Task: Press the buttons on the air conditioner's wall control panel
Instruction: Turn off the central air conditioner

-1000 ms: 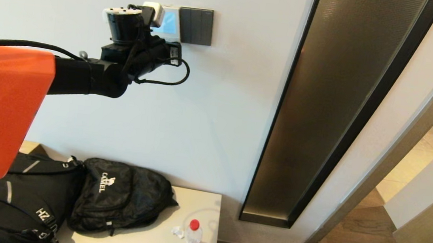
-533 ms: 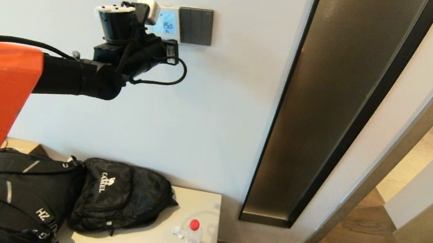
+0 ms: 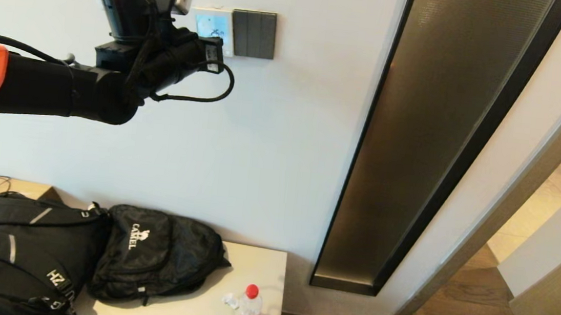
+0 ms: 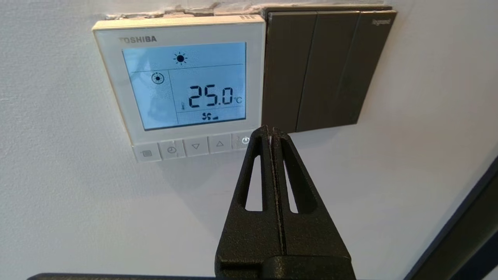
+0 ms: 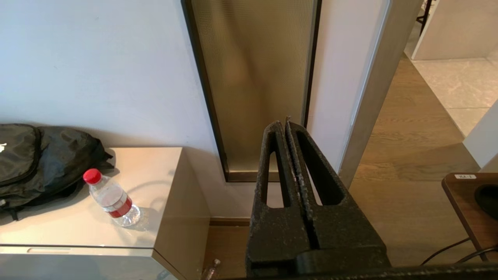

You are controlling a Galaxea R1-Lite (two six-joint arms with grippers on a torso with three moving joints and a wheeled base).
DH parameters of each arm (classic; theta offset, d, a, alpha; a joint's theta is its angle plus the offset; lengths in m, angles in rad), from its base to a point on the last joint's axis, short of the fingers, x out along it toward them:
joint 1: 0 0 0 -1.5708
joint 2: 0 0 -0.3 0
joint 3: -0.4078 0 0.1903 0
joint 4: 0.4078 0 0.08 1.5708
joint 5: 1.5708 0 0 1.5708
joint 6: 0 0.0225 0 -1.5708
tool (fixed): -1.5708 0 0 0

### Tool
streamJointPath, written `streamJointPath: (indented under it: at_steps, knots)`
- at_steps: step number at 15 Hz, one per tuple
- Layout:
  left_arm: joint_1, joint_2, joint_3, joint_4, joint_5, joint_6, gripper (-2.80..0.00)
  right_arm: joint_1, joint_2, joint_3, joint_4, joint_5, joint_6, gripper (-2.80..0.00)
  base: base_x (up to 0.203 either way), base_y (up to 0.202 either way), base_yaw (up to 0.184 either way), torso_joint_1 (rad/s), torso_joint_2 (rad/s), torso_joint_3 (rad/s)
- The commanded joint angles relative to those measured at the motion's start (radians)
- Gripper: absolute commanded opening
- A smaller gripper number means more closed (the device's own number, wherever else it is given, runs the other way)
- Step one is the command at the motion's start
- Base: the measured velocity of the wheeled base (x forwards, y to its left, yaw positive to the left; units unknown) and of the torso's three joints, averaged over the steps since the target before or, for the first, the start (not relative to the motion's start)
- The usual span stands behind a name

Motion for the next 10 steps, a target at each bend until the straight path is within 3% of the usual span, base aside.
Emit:
streamJointPath:
  at_steps: [1, 10]
  knots:
    - [0.0, 0.055, -0.052, 0.012, 0.0, 0.0, -2.8, 0.0, 0.001, 0.0, 0.0, 0.0, 0.0, -2.8, 0.0, 0.0, 0.0, 0.0, 0.0, 0.0]
    - [0.002, 0.16, -0.185, 0.069, 0.002, 0.001, -2.8, 0.0, 0.001, 0.0, 0.0, 0.0, -0.001, -2.8, 0.0, 0.0, 0.0, 0.0, 0.0, 0.0]
